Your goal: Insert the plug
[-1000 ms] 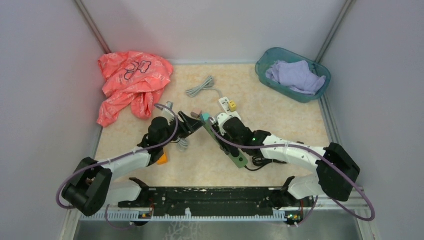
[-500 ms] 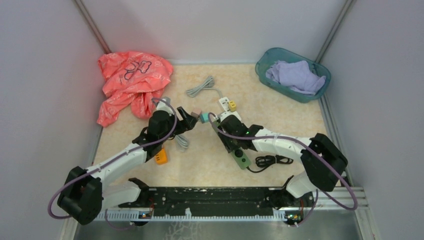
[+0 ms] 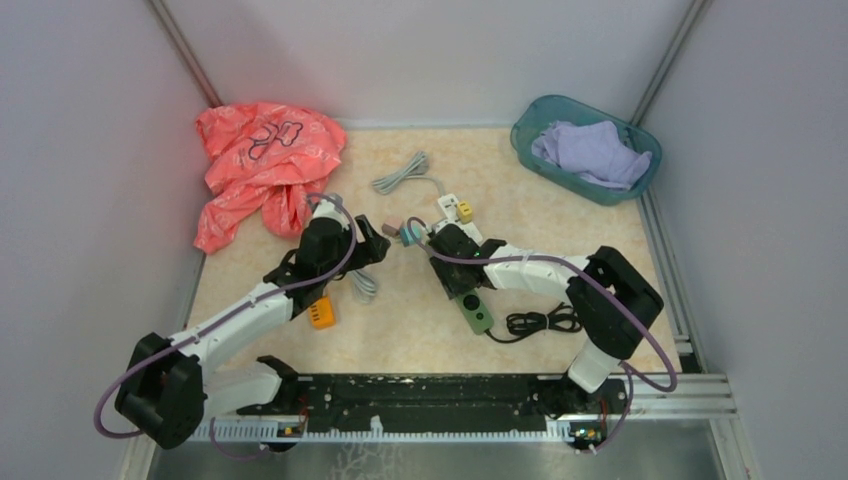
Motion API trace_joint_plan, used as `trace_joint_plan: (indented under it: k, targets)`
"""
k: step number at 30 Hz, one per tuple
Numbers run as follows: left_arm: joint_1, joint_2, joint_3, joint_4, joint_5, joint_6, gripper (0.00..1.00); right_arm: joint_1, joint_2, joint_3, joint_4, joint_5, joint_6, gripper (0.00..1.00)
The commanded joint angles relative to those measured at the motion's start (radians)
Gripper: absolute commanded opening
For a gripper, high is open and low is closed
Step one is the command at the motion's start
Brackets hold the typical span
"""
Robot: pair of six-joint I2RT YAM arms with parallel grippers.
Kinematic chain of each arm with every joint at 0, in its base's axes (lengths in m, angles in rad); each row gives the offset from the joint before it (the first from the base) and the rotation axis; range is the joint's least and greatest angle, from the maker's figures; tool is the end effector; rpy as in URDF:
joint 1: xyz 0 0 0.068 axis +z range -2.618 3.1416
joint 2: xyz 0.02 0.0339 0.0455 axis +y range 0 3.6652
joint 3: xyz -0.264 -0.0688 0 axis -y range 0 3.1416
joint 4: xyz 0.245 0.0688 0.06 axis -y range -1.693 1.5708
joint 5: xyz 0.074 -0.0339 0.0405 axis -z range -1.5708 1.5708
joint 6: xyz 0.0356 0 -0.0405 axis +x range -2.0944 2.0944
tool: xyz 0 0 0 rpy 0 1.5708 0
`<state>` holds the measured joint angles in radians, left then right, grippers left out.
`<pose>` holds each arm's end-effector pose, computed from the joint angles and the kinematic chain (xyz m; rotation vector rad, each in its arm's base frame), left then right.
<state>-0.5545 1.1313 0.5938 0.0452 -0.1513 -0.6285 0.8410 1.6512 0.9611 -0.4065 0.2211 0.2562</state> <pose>0.2112 -0.1245 0.2269 -0.1733 2.1001 -0.5700 0.2178 0.2318 0.1702 -0.6888 2.5324 0.0821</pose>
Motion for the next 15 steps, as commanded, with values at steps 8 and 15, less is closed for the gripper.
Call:
trace_joint_plan:
  k: [8,15]
  targets:
    - [0.002,0.085,0.081,-0.024,0.03,0.099,0.87,-0.008,0.033,0.028,0.087,0.043,0.021,0.35]
    - [0.002,0.16,0.156,-0.068,0.06,0.146,0.88,-0.008,-0.079,-0.017,0.14,0.038,0.004,0.53]
